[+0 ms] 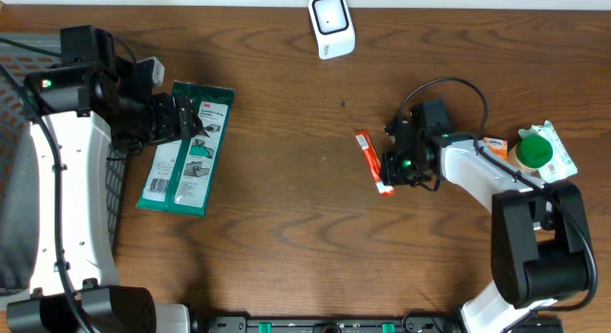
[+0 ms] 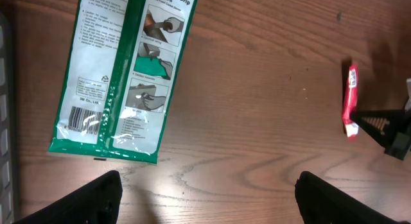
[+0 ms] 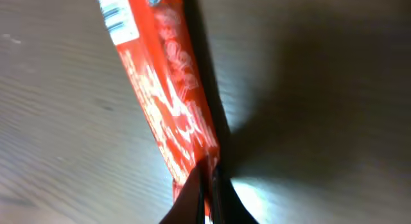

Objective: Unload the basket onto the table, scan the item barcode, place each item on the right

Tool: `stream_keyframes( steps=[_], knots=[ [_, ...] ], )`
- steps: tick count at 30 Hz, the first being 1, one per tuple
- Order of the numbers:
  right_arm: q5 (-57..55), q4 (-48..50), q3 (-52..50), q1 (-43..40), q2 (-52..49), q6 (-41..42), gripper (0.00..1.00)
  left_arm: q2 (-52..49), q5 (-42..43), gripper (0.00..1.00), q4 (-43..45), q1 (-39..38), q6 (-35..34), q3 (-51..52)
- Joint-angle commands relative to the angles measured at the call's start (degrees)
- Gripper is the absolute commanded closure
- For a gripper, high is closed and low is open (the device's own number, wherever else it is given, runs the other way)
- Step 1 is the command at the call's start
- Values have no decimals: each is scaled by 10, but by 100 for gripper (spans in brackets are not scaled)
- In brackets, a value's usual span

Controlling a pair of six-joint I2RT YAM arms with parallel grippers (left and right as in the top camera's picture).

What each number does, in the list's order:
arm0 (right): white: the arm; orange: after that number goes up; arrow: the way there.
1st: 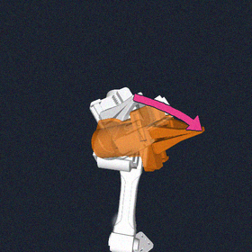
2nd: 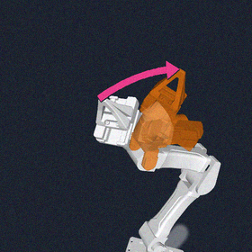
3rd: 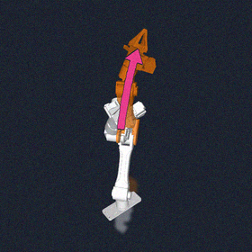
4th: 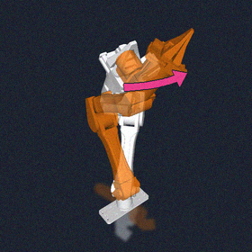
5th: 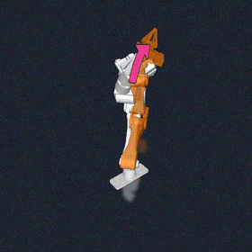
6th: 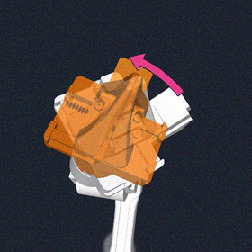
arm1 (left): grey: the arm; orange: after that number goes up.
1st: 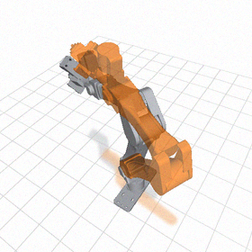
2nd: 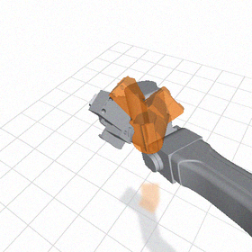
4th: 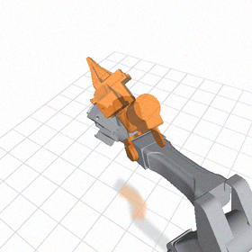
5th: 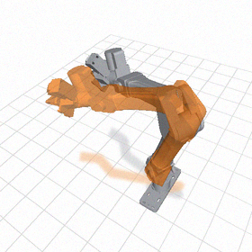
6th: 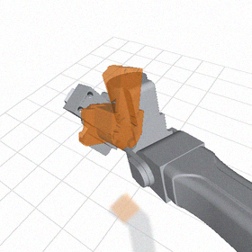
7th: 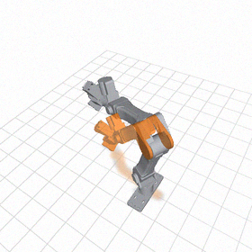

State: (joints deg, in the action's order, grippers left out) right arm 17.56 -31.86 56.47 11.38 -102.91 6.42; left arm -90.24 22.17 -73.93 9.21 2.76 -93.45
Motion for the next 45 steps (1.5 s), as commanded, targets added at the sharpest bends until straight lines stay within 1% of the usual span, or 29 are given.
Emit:
stream_keyframes(
  steps=[1, 3, 4, 7, 8, 9, 11, 12, 13, 14, 15, 18, 22, 23, 25, 26, 28, 31, 34, 36, 40, 42, 45],
  knots=[
    [-190, -61, 52, 19, 70, 15, 99, 7, 3, 13, -2, 0, -3, 0],
    [-318, -95, 71, 46, 112, 35, 99, 7, 3, 13, -2, 0, -3, 0],
    [-455, -115, 76, 89, 152, 54, 99, 7, 3, 13, -2, 0, -3, 0],
    [-645, -142, 76, 172, 181, 56, 99, 7, 3, 13, -2, 0, -3, 0],
    [-695, -151, 76, 204, 180, 56, 99, 7, 3, 13, -2, 0, -3, 0],
    [-716, -155, 75, 228, 176, 56, 99, 7, 3, 13, -2, 0, -3, 0],
    [-726, -157, 74, 270, 156, 55, 99, 7, 3, 13, -2, 0, -3, 0],
    [-716, -157, 73, 282, 146, 55, 94, 7, 3, 13, -2, 0, -3, 0],
    [-696, -156, 73, 289, 134, 55, 77, 7, 3, 13, -2, 0, -3, 0],
    [-669, -155, 73, 290, 122, 55, 62, 7, 3, 13, -2, 0, -3, 0],
    [-635, -153, 73, 285, 112, 51, 52, 7, 3, 13, -2, 0, -3, 0],
    [-498, -146, 73, 245, 89, 10, 42, 7, 3, 13, -2, 0, -3, 0],
    [-330, -155, 73, 158, 84, -26, 41, 7, 3, 13, -2, 0, -3, 0],
    [-290, -155, 73, 135, 84, -37, 42, 7, 3, 13, -2, 0, -3, 0],
    [-172, -156, 73, 73, 83, -78, 45, 7, 3, 13, -2, 0, -3, 0],
    [-123, -157, 73, 42, 83, -93, 48, 7, 3, 13, -2, 0, -3, 0],
    [-54, -160, 71, -8, 81, -116, 53, 7, 3, 13, -2, 0, -3, 0],
    [22, -161, 63, -70, 76, -151, 54, 7, 3, 13, -2, 0, -3, 0],
    [64, -158, 49, -109, 65, -164, 54, 7, 3, 13, -2, 0, -3, 0],
    [73, -144, 33, -120, 61, -164, 54, 7, 3, 13, -2, 0, -3, 0],
    [76, -93, -12, -112, 59, -163, 55, 7, 3, 13, -2, 0, -3, 0],
    [74, -66, -36, -101, 58, -159, 53, 7, 3, 13, -2, 0, -3, 0],
    [53, -8, -82, -85, 58, -126, 56, 7, 3, 13, -2, 0, -3, 0]
  ],
)
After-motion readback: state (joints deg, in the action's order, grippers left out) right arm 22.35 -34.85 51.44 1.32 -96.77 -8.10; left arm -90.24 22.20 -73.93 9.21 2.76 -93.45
